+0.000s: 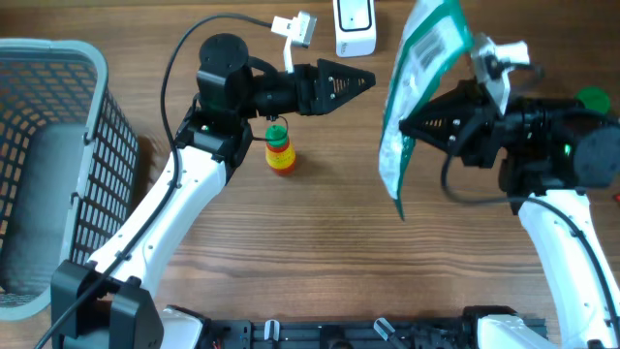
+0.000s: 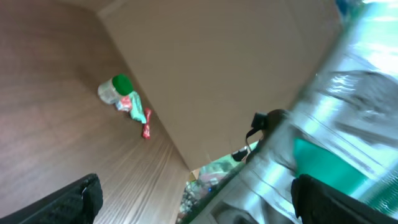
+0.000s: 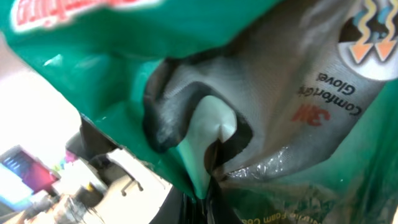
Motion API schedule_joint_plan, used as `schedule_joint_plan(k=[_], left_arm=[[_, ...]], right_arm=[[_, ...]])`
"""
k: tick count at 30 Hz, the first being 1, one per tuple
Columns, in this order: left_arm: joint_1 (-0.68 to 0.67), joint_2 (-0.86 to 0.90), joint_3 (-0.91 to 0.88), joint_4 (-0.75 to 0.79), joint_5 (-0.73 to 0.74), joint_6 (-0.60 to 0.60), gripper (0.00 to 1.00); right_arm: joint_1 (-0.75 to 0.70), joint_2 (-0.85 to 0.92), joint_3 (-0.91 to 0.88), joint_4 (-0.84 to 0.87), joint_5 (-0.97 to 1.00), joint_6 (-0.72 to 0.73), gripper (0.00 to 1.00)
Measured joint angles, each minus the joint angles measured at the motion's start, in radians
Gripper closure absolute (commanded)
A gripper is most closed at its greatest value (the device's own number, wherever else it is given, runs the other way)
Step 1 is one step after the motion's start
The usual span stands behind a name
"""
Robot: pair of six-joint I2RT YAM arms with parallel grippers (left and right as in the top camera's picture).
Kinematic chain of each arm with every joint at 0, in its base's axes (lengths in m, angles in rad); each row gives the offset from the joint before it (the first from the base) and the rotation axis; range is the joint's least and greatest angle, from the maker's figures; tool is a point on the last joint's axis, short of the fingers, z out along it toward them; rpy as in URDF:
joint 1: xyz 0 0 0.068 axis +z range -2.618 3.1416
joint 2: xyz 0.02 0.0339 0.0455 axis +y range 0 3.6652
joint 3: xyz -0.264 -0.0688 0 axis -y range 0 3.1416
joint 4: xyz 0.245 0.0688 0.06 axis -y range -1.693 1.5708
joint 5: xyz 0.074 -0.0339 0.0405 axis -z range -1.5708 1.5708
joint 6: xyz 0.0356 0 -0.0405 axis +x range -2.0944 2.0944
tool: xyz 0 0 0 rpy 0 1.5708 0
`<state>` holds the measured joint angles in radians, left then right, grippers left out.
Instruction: Scan the item barcode
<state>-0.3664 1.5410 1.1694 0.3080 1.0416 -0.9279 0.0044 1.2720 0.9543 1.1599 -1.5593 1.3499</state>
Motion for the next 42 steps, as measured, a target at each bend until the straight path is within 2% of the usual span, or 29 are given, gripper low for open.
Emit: schedule_joint_plan(k=[5,9,13,17,20,21,25,28,33,40,41,42], left_arm=[[0.056,0.003,-0.002,0.37,0.017,-0.09,0.0],[0.129,0.004,-0.002,0.682,0.032,-0.267,0.0],[0.151,0.002,-0.002,0.897,0.052,-0.363,0.0],[0.152,0.002,-0.002,0.958,0.129,-0.394,0.0],[0.153,0.002,-0.002,0.992,0.205,-0.408,0.0],[0.153,0.002,-0.002,1.003,0.218,-0.418,0.0],[0.153,0.005,-0.002,1.234,0.263,-0.509,0.0],[0.153,-0.003,-0.002,1.247,0.278,-0.578,0.01],[0.143,-0.003,-0.002,1.247,0.297,-0.609,0.03],[0.115,-0.003,-0.002,1.248,0.312,-0.622,0.17],[0.101,-0.003,-0.002,1.248,0.314,-0.622,0.25],[0.086,-0.003,-0.002,1.248,0.319,-0.624,0.36]], right_arm=[[0.042,-0.013,0.0,0.386,0.0,0.135,0.96],[0.06,-0.016,0.0,0.418,0.0,0.196,0.95],[0.198,-0.016,0.0,0.419,0.0,0.111,0.96],[0.301,-0.016,0.0,0.414,0.0,-0.04,0.96],[0.307,-0.016,0.0,0.37,0.0,-0.125,0.96],[0.307,-0.016,0.0,0.335,0.0,-0.155,0.96],[0.309,-0.017,0.0,0.054,0.0,-0.354,0.96],[0.309,-0.014,0.0,-0.093,0.0,-0.52,0.96],[0.309,-0.014,0.0,-0.116,0.0,-0.647,0.96],[0.309,0.0,0.0,-0.127,0.0,-0.709,0.96],[0.309,0.011,0.0,-0.128,0.0,-0.715,0.96],[0.309,0.028,0.0,-0.129,0.0,-0.719,0.96]])
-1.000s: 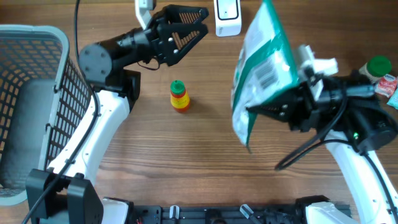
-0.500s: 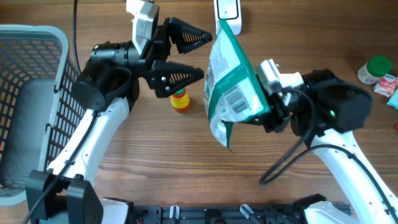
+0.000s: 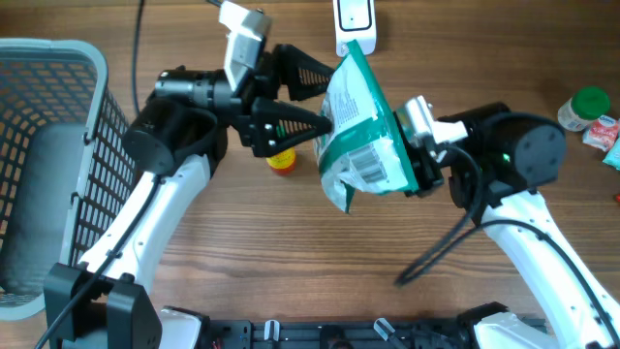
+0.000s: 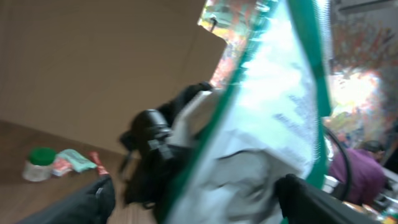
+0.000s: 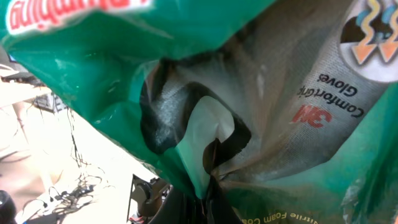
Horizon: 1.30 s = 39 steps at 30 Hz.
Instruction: Scan the item barcode
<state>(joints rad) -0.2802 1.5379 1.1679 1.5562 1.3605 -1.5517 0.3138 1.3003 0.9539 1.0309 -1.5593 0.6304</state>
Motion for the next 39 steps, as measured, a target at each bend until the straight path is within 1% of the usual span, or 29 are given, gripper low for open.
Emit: schedule_joint_plan(k=[1,2,3,4,7,10,11,12,13,14,15,16,20,23,24,27,28,29,31,32,34,37,39], left_arm=[[-0.011,0.0,0.0,0.0,0.003,0.0,0.51],[-0.016,0.0,0.0,0.0,0.004,-0.006,0.58],[-0.021,0.0,0.0,-0.001,0.009,-0.008,0.69],[-0.021,0.0,0.0,0.0,0.015,0.0,0.74],[-0.02,0.0,0.0,0.0,0.027,-0.005,0.95],[-0.005,0.0,0.0,0.0,0.042,-0.005,0.96],[0.004,0.0,0.0,0.0,0.045,-0.006,0.96],[0.012,0.0,0.0,0.0,0.045,-0.007,0.96],[0.021,0.0,0.0,0.0,0.049,-0.007,0.96],[0.03,0.0,0.0,0.0,0.053,-0.007,0.96],[0.042,0.0,0.0,0.0,0.052,-0.007,0.96],[0.068,0.0,0.0,0.0,0.063,-0.007,0.96],[0.121,0.0,0.0,0.0,0.073,-0.029,0.96],[0.151,0.0,0.0,-0.013,0.045,-0.073,0.96],[0.158,-0.001,0.0,-0.084,0.011,-0.094,0.96],[0.161,-0.005,0.001,-0.467,-0.097,-0.103,0.96],[0.163,-0.005,0.004,-0.621,-0.134,-0.085,0.96],[0.165,-0.005,0.006,-0.823,-0.18,-0.036,0.96],[0.162,0.002,0.007,-1.071,-0.238,0.076,0.96],[0.156,0.004,0.003,-1.159,-0.269,0.144,0.96],[0.134,0.004,0.002,-1.226,-0.295,0.23,0.96],[0.076,0.004,0.002,-1.198,-0.31,0.323,0.96],[0.039,-0.001,0.002,-1.173,-0.318,0.38,0.96]], right_arm=[[0.0,0.013,0.0,-0.003,0.0,0.0,0.96],[0.0,0.024,0.0,-0.003,0.0,0.0,0.96],[0.0,0.036,0.0,-0.003,0.0,0.0,0.96],[0.0,0.041,0.0,-0.003,0.0,0.0,0.96],[0.0,0.043,0.0,0.002,0.0,0.009,0.96],[-0.013,0.043,0.0,0.0,0.0,0.029,0.96],[-0.02,0.043,0.0,0.0,0.0,0.039,0.91],[-0.031,0.043,0.0,-0.005,0.0,0.051,0.75],[-0.037,0.043,0.0,-0.01,0.0,0.057,0.53],[-0.05,0.044,0.0,-0.029,0.0,0.064,0.33],[-0.082,0.045,0.0,-0.072,0.0,0.071,0.07],[-0.108,0.046,0.0,-0.087,0.0,0.072,0.01],[-0.201,0.071,0.0,-0.2,0.0,0.076,0.0],[-0.224,0.092,0.0,-0.224,0.0,0.077,0.0],[-0.225,0.096,0.0,-0.224,0.0,0.076,0.0],[-0.225,0.096,0.0,-0.229,0.0,0.072,0.0],[-0.225,0.096,0.0,-0.239,0.0,0.072,0.0],[-0.225,0.096,0.0,-0.257,0.0,0.071,0.01],[-0.225,0.096,0.0,-0.308,0.0,0.056,0.01],[-0.225,0.096,0.0,-0.322,0.0,0.047,0.0],[-0.225,0.097,0.0,-0.381,0.0,0.021,0.01],[-0.225,0.097,0.0,-0.484,0.0,-0.032,0.01],[-0.225,0.097,0.0,-0.519,0.003,-0.034,0.02]])
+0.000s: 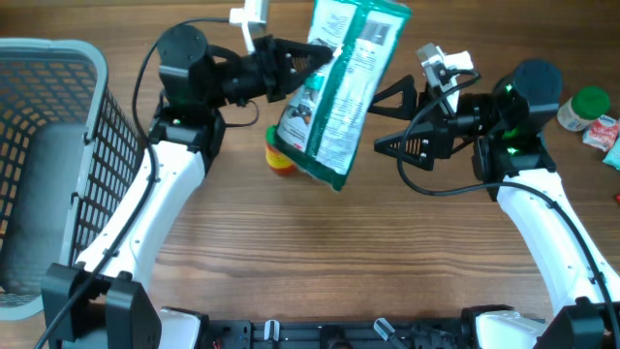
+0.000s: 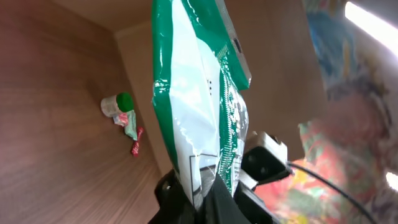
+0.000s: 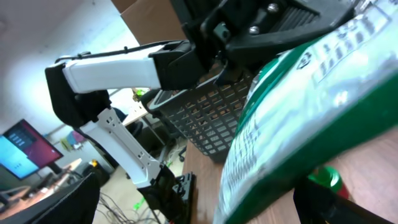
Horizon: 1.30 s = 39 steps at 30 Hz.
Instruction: Scan the item barcode
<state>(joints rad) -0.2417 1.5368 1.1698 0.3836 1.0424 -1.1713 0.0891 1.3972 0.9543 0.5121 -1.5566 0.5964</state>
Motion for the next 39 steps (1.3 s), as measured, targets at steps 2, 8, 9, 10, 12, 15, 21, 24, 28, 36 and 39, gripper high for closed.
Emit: schedule_joint_plan(k=[2,8,9,10,12,15,21,24,28,36,39], left_arm=[[-0.014,-0.006,0.0,0.002,-0.017,0.02,0.96],[-0.021,-0.018,0.0,0.003,-0.055,0.024,0.96],[-0.021,-0.018,0.0,0.003,-0.058,0.022,0.96],[-0.021,-0.018,0.0,0.003,-0.062,0.021,0.96],[-0.021,-0.018,0.0,0.002,-0.07,0.018,0.96],[-0.024,-0.018,0.0,0.002,-0.09,0.015,0.96],[-0.025,-0.018,0.0,0.002,-0.111,0.014,0.96],[-0.025,-0.018,0.0,0.002,-0.111,0.014,0.96],[-0.025,-0.018,0.0,-0.002,-0.11,0.014,0.96],[-0.016,-0.018,-0.002,-0.006,-0.066,0.107,0.39],[0.029,-0.02,-0.002,-0.004,-0.065,0.153,0.11]], right_arm=[[0.0,0.0,0.0,-0.062,0.033,-0.005,0.1],[0.002,0.002,0.0,-0.352,0.28,-0.147,0.1],[0.002,0.002,0.0,-0.368,0.309,-0.163,0.1],[0.003,0.002,0.0,-0.375,0.333,-0.178,0.1],[0.022,0.002,0.0,-0.358,0.38,-0.208,0.13],[0.086,0.002,0.0,-0.316,0.399,-0.228,0.27],[0.19,0.002,0.0,-0.291,0.399,-0.274,0.95],[0.185,0.002,0.0,-0.298,0.401,-0.286,0.95],[0.171,0.002,0.0,-0.337,0.402,-0.326,0.95],[0.097,-0.066,0.007,-0.627,0.352,-0.494,0.95],[0.087,-0.164,0.001,-0.804,0.432,-0.591,0.95]])
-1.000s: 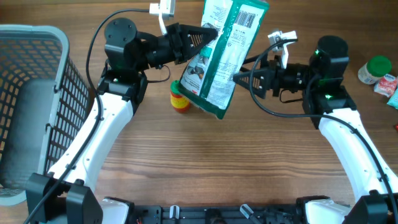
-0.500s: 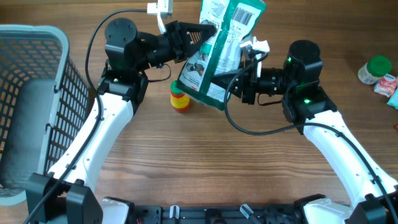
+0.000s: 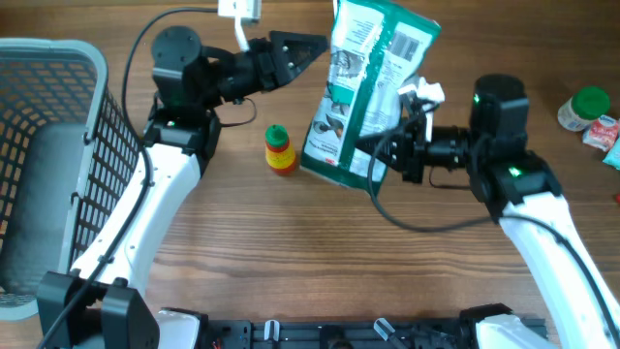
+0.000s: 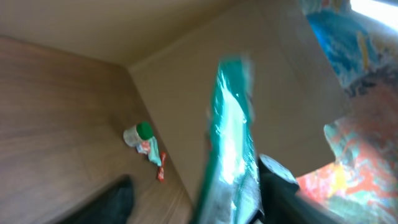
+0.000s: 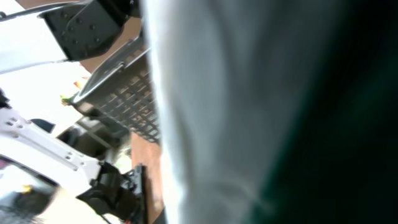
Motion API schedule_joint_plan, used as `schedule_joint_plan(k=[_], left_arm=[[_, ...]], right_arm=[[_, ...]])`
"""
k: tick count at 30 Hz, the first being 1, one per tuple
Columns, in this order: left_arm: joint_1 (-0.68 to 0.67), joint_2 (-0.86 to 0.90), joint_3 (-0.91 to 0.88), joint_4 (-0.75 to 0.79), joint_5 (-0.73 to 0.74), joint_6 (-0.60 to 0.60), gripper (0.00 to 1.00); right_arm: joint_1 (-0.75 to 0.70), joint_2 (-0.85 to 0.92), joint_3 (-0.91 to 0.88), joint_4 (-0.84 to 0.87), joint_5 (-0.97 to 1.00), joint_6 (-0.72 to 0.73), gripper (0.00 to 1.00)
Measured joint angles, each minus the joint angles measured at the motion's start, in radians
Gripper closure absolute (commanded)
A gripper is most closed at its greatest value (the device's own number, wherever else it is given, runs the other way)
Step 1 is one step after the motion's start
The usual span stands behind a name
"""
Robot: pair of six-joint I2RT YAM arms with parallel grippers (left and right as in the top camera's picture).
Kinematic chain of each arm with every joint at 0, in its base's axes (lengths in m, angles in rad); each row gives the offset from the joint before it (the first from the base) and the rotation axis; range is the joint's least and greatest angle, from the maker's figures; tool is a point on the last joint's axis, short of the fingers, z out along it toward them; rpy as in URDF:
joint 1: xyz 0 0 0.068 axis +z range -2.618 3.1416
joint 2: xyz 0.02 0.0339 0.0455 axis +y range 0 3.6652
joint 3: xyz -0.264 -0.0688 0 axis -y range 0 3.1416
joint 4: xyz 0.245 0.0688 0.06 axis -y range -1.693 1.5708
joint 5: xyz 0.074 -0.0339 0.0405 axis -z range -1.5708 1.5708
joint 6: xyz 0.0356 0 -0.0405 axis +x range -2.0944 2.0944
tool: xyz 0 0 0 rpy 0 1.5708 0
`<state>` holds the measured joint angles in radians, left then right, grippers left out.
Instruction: Scan the item barcode
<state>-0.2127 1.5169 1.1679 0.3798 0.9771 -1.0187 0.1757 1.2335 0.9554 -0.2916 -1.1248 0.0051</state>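
A green and white bag of gloves (image 3: 363, 87) hangs upright above the middle of the table, its printed face toward the overhead camera. My right gripper (image 3: 385, 160) is shut on the bag's lower right edge, and the bag (image 5: 249, 112) fills the right wrist view as a blur. Up at the bag's top left, my left gripper (image 3: 308, 53) is open. In the left wrist view the bag (image 4: 230, 155) stands edge-on between the spread dark fingers (image 4: 118, 199), not pinched. The scanner does not show; the bag covers the back middle of the table.
A small yellow and red bottle with a green cap (image 3: 280, 150) stands just left of the bag. A grey wire basket (image 3: 97, 116) fills the left side. A green-capped jar (image 3: 584, 107) and a small packet (image 3: 605, 131) lie at the far right.
My left gripper was shut on the bag's top and is now open beside it. My right gripper was open and apart from the bag and now grips its lower right edge. The bag sits further right.
First my right gripper held the bag high at the right while the left stood open and empty. Then the bag was at the middle, between both grippers. Then the left gripper held it and the right was open. Now the right holds it again.
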Motion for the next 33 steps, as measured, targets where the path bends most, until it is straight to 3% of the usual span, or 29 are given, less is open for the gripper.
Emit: schedule_joint_plan(k=[2,8,12,17,21,26,29,30,33], left_arm=[[0.021,-0.001,0.0,0.001,0.001,0.029,0.01],[0.046,-0.027,0.0,0.002,0.015,0.118,0.01],[0.048,-0.056,0.0,-0.011,0.016,0.184,0.01],[0.07,-0.11,0.002,-0.221,-0.025,0.322,0.0],[0.106,-0.224,0.003,-0.517,-0.214,0.46,0.0],[0.111,-0.339,0.004,-0.675,-0.489,0.528,0.0],[0.111,-0.345,0.004,-0.746,-0.609,0.542,0.0],[0.111,-0.344,0.004,-0.771,-0.64,0.544,0.0],[0.111,-0.344,0.004,-0.824,-0.739,0.547,0.0]], right_arm=[[0.0,-0.09,0.0,-0.112,0.117,-0.065,0.95],[0.0,-0.301,0.0,-0.194,0.578,-0.137,0.95],[0.0,-0.269,0.0,-0.179,0.943,-0.123,0.95],[0.029,-0.103,0.0,-0.167,1.306,-0.115,0.96],[0.105,0.015,0.0,-0.108,1.654,-0.1,0.96],[0.151,0.2,-0.003,0.25,1.929,-0.246,0.95],[0.152,0.352,-0.006,0.498,2.039,-0.456,0.95],[0.152,0.42,-0.006,0.656,2.065,-0.591,0.95],[0.153,0.533,-0.005,0.919,2.078,-0.879,0.95]])
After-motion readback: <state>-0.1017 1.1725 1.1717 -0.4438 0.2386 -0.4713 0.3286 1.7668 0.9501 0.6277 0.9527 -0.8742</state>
